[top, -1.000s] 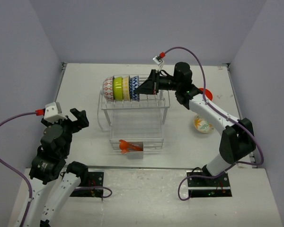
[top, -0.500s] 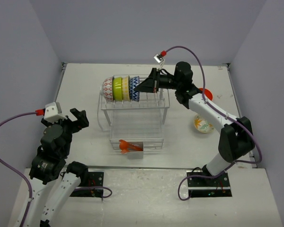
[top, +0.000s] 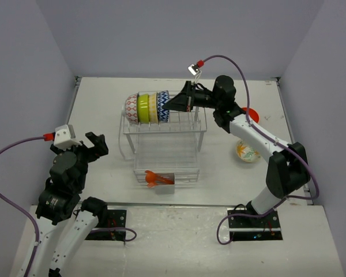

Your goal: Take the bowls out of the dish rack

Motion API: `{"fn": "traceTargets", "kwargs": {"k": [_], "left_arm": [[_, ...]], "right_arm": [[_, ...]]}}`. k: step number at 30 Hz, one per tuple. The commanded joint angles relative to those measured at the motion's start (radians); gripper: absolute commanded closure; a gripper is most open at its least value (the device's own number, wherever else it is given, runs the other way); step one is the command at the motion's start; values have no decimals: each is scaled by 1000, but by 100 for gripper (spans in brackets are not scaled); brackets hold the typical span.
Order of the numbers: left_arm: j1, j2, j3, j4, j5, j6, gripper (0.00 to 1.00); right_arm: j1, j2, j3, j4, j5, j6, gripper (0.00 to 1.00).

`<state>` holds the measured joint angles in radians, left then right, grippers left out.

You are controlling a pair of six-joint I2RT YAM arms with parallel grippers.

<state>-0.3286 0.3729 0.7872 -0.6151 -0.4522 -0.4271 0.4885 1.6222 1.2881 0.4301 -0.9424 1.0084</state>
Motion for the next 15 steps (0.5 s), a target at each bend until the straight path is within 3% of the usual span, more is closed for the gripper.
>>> {"fn": "traceTargets", "kwargs": {"k": [1, 15], "left_arm": [[-1, 12, -8, 37, 3, 10, 0], [0, 14, -8, 34, -2, 10, 0]], "right_arm": [[10, -38, 14, 98, -13, 10, 100], [-7, -131, 13, -54, 37, -112, 100]]}}
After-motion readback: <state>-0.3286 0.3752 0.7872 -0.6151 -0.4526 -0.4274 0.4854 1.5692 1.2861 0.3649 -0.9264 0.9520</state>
